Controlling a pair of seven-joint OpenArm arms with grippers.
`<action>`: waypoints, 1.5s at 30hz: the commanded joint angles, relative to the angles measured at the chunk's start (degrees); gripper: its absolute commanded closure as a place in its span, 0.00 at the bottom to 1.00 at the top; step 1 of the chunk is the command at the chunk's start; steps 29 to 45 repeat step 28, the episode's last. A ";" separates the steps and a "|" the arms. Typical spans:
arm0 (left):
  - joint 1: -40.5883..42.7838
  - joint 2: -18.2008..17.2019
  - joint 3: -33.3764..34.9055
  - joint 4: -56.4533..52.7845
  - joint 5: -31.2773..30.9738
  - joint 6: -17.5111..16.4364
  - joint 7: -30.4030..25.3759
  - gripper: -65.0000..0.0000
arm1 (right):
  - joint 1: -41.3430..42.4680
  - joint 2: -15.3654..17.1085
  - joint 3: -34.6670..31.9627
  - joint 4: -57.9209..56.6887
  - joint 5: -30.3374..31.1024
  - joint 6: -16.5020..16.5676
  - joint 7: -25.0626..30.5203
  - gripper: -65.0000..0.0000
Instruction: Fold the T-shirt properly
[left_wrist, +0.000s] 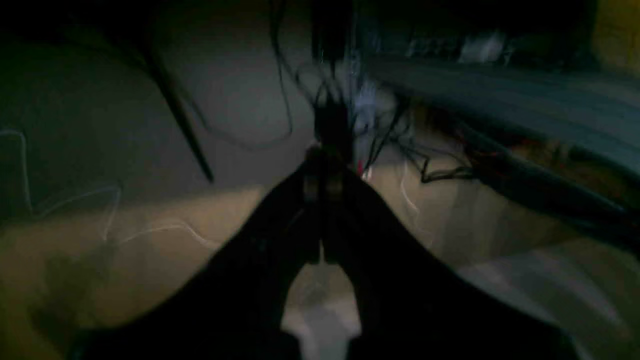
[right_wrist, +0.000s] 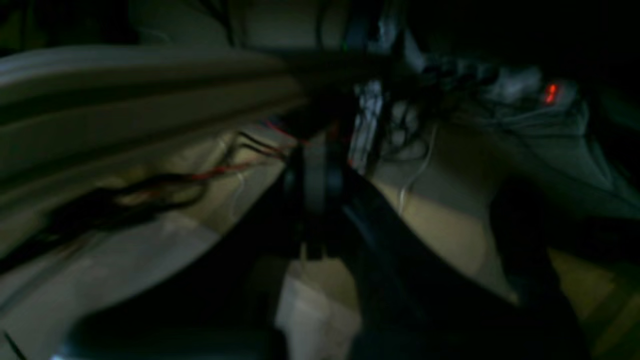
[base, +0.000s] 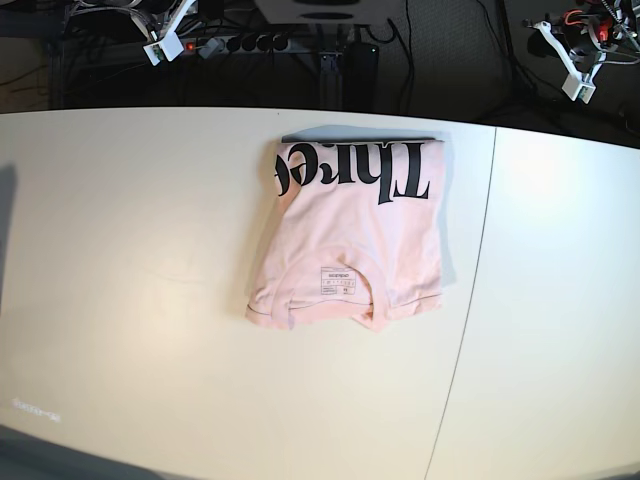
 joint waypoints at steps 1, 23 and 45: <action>-1.20 -0.68 1.03 -2.64 1.14 -0.49 -0.94 1.00 | 0.55 0.33 0.28 -3.65 -1.66 -2.38 0.48 1.00; -38.58 11.47 38.12 -58.40 24.00 19.58 -24.94 1.00 | 34.82 -3.21 0.35 -59.58 -6.86 -8.20 3.58 1.00; -37.66 12.50 37.90 -58.40 24.06 19.56 -26.38 1.00 | 35.28 -3.21 0.35 -56.06 -6.95 -8.13 5.16 1.00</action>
